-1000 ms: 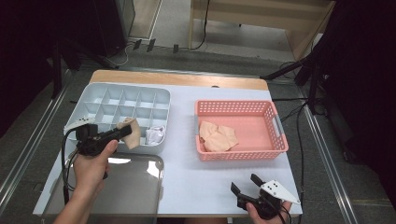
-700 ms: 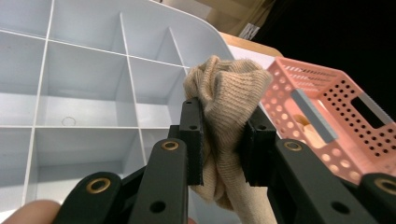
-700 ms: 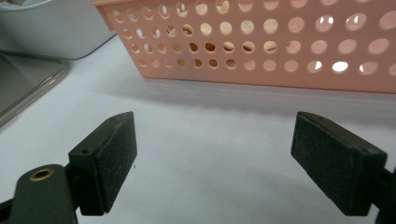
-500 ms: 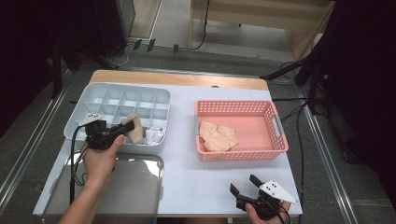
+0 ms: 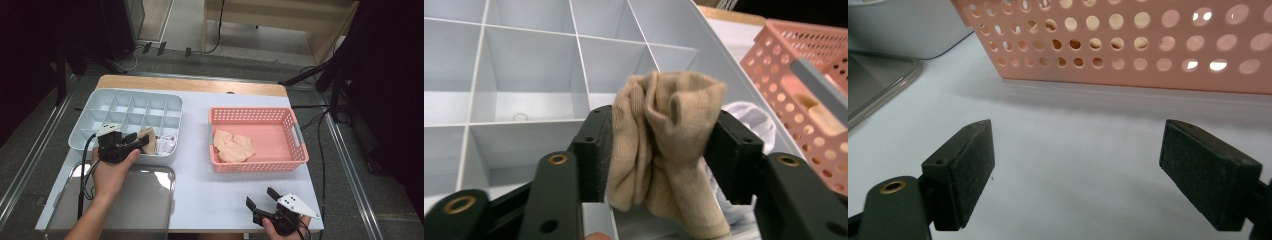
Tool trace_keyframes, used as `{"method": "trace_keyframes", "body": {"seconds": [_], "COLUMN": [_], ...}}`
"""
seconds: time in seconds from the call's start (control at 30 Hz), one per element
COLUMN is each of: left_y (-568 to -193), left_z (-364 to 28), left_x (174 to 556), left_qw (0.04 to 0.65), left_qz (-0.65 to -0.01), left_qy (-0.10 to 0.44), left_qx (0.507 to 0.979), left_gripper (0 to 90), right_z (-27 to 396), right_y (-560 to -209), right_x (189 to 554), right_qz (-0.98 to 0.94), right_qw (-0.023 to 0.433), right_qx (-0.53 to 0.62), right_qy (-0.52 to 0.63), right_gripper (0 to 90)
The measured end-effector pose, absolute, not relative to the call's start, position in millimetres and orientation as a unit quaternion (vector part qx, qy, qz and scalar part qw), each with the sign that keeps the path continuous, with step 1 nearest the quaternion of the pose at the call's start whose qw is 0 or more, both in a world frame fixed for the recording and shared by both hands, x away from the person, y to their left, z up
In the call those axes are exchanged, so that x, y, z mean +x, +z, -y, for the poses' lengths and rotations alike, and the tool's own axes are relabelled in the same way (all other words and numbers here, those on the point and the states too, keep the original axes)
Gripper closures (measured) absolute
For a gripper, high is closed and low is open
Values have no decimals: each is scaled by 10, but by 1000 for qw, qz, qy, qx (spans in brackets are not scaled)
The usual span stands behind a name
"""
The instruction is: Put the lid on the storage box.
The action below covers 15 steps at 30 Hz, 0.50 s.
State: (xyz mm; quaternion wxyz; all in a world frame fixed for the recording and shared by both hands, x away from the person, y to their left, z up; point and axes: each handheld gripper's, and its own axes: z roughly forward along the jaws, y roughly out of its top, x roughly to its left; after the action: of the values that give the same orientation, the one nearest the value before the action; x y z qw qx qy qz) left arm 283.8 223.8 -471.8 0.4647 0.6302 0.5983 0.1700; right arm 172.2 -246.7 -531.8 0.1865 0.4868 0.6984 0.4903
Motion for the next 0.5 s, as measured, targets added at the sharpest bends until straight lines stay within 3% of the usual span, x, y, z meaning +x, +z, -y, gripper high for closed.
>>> {"method": "trace_keyframes", "body": {"seconds": [0.1,0.17,0.27,0.4,0.5], "left_y": [-4686,-4692,-4725,-4705,-4645], "left_z": [-2250,-2238,-2230,-2254,-2295], "left_x": [2845,2845,2870,2908,2902], "left_qw": [471,462,443,426,450], "left_qz": [-593,-589,-595,-607,-612], "left_qy": [163,158,132,115,137], "left_qx": [632,644,657,661,636], "left_gripper": [547,739,808,780,564], "right_z": [2464,2461,2465,2461,2453], "right_y": [-5320,-5320,-5320,-5323,-5323], "right_x": [1722,1720,1721,1720,1715], "right_qz": [-700,-700,-700,-699,-700], "right_qw": [188,187,188,185,185], "right_qx": [483,485,485,488,487], "right_qy": [491,490,490,489,488], "right_gripper": [150,150,150,152,151]}}
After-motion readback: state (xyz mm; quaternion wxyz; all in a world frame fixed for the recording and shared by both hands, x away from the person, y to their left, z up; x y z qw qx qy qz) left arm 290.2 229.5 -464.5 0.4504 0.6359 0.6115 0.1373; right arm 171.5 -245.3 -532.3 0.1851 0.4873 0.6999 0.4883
